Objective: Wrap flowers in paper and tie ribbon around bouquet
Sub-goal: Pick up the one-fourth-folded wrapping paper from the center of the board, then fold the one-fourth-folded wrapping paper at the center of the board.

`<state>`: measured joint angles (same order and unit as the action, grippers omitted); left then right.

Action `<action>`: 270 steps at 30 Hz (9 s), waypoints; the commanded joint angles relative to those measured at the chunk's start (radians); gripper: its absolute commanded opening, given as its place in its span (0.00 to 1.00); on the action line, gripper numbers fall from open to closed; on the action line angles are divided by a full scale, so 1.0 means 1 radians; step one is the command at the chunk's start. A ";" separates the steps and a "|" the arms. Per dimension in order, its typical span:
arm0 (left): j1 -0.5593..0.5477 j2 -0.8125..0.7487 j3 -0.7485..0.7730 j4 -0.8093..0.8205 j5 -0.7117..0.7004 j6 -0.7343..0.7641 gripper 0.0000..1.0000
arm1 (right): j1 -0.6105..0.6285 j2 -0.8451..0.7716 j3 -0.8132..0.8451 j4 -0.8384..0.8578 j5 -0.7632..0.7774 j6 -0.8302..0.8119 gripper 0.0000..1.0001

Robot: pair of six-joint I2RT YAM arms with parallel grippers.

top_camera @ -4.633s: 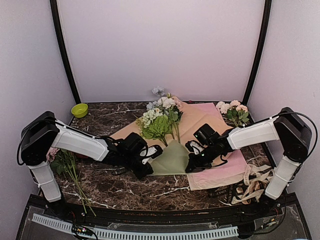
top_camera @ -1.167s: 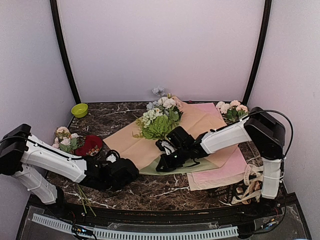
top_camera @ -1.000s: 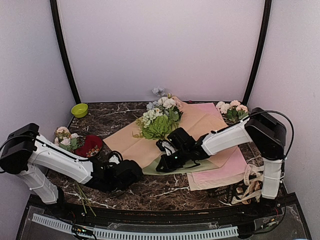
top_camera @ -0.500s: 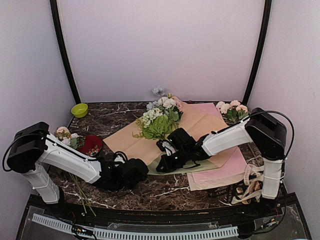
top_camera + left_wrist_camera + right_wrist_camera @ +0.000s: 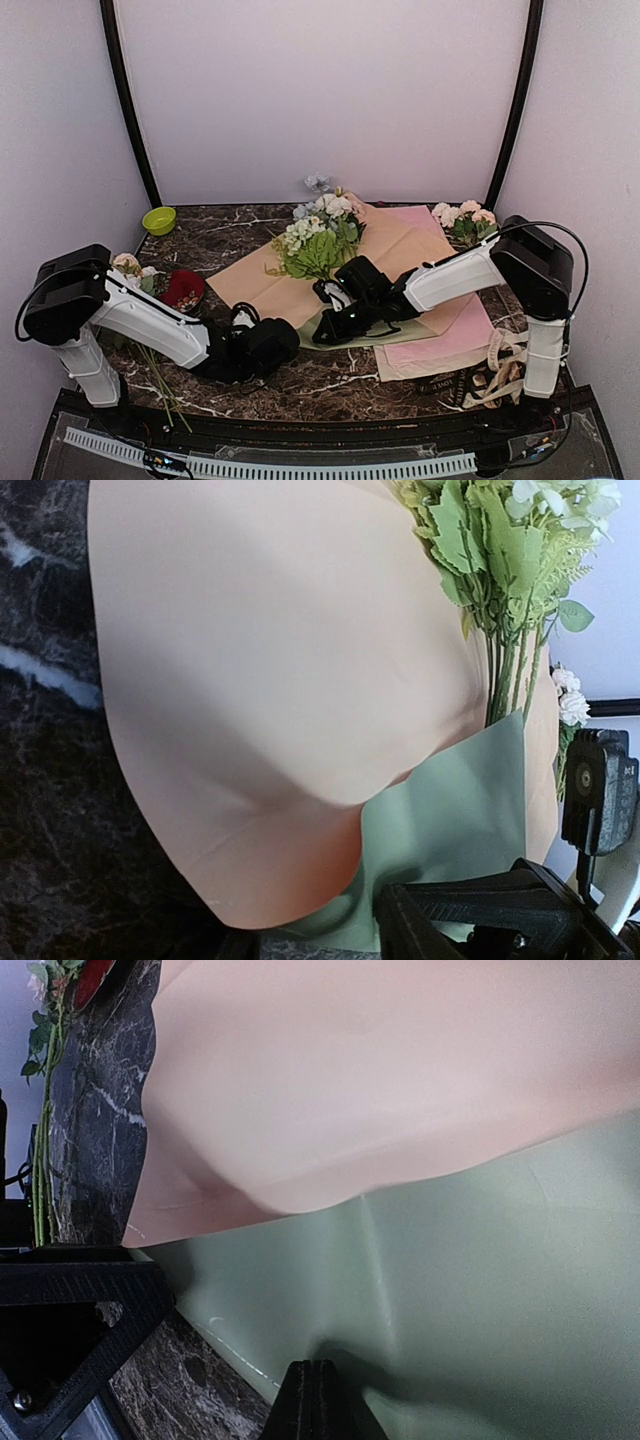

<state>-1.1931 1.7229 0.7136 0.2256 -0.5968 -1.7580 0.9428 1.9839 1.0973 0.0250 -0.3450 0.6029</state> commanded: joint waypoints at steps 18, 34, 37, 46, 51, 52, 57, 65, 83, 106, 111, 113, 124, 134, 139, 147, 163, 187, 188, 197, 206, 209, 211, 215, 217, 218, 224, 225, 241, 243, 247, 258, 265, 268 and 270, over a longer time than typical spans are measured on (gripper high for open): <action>0.012 0.013 0.029 -0.195 -0.095 0.084 0.00 | -0.008 -0.085 -0.030 -0.122 0.071 -0.010 0.00; 0.010 -0.012 0.159 -0.200 -0.166 0.553 0.00 | -0.064 -0.054 -0.104 -0.022 0.005 0.030 0.00; 0.012 -0.006 0.196 -0.160 -0.154 0.710 0.00 | -0.067 -0.057 -0.115 -0.001 -0.005 0.039 0.00; 0.012 0.047 0.307 -0.025 -0.036 1.050 0.00 | -0.078 -0.060 -0.128 0.074 -0.061 0.078 0.00; 0.015 0.091 0.348 -0.040 0.012 1.111 0.00 | -0.085 -0.144 -0.158 0.114 -0.058 0.093 0.00; 0.016 0.097 0.357 -0.052 0.015 1.124 0.00 | -0.085 -0.166 -0.168 0.118 -0.051 0.094 0.00; 0.017 0.135 0.428 -0.148 0.003 1.188 0.00 | -0.092 -0.270 -0.245 0.116 -0.009 0.110 0.00; 0.020 0.165 0.483 -0.168 0.043 1.253 0.00 | -0.156 -0.328 -0.342 0.084 0.036 0.101 0.00; 0.054 0.282 0.709 -0.238 0.189 1.494 0.00 | -0.178 -0.180 -0.423 0.325 -0.041 0.203 0.00; 0.119 0.328 0.753 -0.362 0.433 1.558 0.00 | -0.337 -0.435 -0.363 -0.078 0.036 0.000 0.00; 0.118 0.336 0.754 -0.348 0.508 1.635 0.00 | -0.352 -0.319 -0.363 -0.018 -0.023 -0.003 0.00; 0.116 0.349 0.758 -0.348 0.544 1.667 0.00 | -0.353 -0.286 -0.370 0.013 -0.035 0.016 0.00; 0.076 0.407 0.781 -0.440 0.530 1.834 0.00 | -0.353 -0.308 -0.318 -0.020 -0.034 0.026 0.00; 0.076 0.412 0.800 -0.468 0.554 1.852 0.00 | -0.341 -0.403 -0.010 -0.156 0.023 -0.173 0.17; 0.111 0.389 0.821 -0.478 0.591 1.735 0.00 | -0.327 -0.353 0.074 -0.254 0.036 -0.214 0.20; 0.172 0.298 0.773 -0.374 0.722 1.587 0.00 | -0.324 -0.398 -0.218 -0.015 -0.092 -0.038 0.14; 0.220 0.182 0.685 -0.230 0.817 1.415 0.00 | -0.314 -0.195 -0.295 -0.008 -0.054 -0.021 0.11; 0.247 0.337 0.734 -0.211 0.826 1.295 0.00 | -0.256 -0.330 -0.317 0.009 -0.002 0.025 0.11; 0.247 0.337 0.733 -0.212 0.824 1.295 0.00 | -0.251 -0.346 -0.322 0.010 0.004 0.028 0.12; 0.248 0.336 0.733 -0.213 0.816 1.300 0.00 | -0.187 -0.471 -0.385 0.067 0.002 0.072 0.28; 0.248 0.337 0.729 -0.214 0.815 1.306 0.00 | -0.166 -0.430 -0.363 0.126 -0.014 0.098 0.44; 0.248 0.337 0.729 -0.215 0.815 1.305 0.00 | -0.158 -0.401 -0.346 0.135 -0.015 0.096 0.44; 0.248 0.337 0.729 -0.215 0.816 1.305 0.00 | -0.154 -0.372 -0.338 0.136 -0.012 0.099 0.43; 0.248 0.337 0.728 -0.214 0.818 1.307 0.00 | -0.148 -0.349 -0.341 0.146 -0.004 0.115 0.27; 0.249 0.337 0.725 -0.216 0.818 1.308 0.00 | -0.150 -0.342 -0.341 0.146 -0.009 0.124 0.17; 0.250 0.336 0.726 -0.216 0.819 1.309 0.00 | -0.148 -0.340 -0.342 0.145 -0.009 0.129 0.13; 0.258 0.335 0.743 -0.228 0.834 1.329 0.08 | -0.149 -0.337 -0.374 0.168 -0.016 0.177 0.00; 0.261 0.334 0.748 -0.234 0.834 1.335 0.15 | -0.148 -0.334 -0.377 0.170 -0.015 0.182 0.00; 0.517 0.000 0.710 -0.366 1.198 1.811 0.75 | -0.159 -0.307 -0.407 0.194 -0.026 0.243 0.00; 0.656 -0.063 0.628 -0.358 1.304 1.942 0.74 | -0.160 -0.298 -0.408 0.212 -0.044 0.244 0.00; 0.839 -0.144 0.430 -0.234 1.330 2.301 0.73 | -0.160 -0.280 -0.399 0.219 -0.073 0.236 0.00; 0.932 0.270 0.704 -0.354 1.449 2.733 0.76 | -0.159 -0.248 -0.341 0.120 -0.095 0.181 0.00; 0.924 0.344 0.750 -0.241 1.457 2.805 0.77 | -0.162 -0.226 -0.307 0.074 -0.110 0.161 0.00; 0.913 0.359 0.763 -0.234 1.451 2.840 0.79 | -0.166 -0.216 -0.292 0.051 -0.116 0.153 0.00; 0.912 0.371 0.768 -0.224 1.442 2.861 0.79 | -0.169 -0.216 -0.285 0.042 -0.120 0.150 0.00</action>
<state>-0.2714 2.0888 1.4532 -0.0269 0.8154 1.0210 0.7803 1.7561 0.7837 0.1040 -0.4458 0.7776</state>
